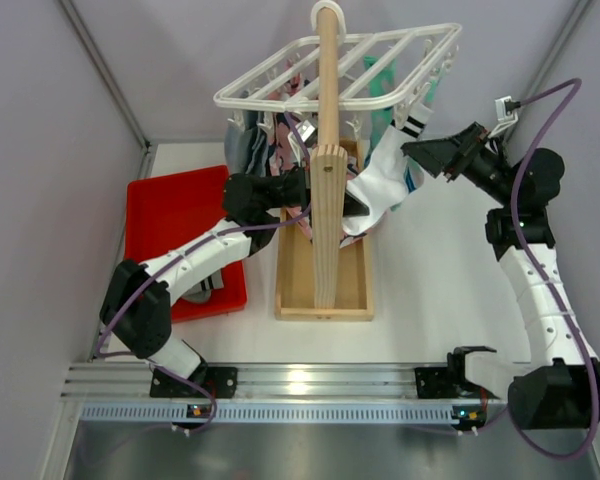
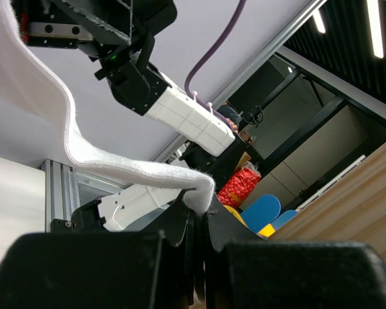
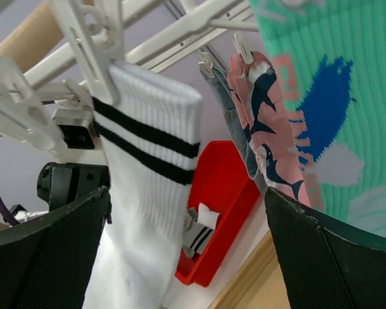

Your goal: Remove the socks clipped to the hanger

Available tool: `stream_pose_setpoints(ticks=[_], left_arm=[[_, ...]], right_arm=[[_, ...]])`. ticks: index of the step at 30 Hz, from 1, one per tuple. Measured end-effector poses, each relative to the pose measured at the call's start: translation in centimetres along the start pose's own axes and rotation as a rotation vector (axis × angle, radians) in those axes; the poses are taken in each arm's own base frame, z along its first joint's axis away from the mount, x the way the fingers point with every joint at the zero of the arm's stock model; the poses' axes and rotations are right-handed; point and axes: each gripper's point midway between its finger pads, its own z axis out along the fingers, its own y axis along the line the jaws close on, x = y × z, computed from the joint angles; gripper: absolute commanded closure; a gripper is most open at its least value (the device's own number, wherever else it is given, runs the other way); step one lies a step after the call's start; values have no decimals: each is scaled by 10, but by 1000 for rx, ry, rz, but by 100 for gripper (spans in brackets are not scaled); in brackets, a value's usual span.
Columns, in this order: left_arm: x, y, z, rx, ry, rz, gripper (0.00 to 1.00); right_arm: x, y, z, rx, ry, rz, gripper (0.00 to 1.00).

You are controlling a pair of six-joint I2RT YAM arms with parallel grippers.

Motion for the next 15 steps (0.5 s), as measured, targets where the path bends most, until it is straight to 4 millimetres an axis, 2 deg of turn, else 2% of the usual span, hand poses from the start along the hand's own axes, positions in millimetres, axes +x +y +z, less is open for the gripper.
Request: stream_pose_setpoints(ticks=[4,11,15], left_arm=[[0,0,0,0,0,0,100],[0,0,0,0,0,0,100],[0,0,0,0,0,-2,100]], right_arm=[[5,-6,0,2,-2,35,1],[-11,12,6,-144,-89,39,1],[-17,7,14,-189,-115,71,8]])
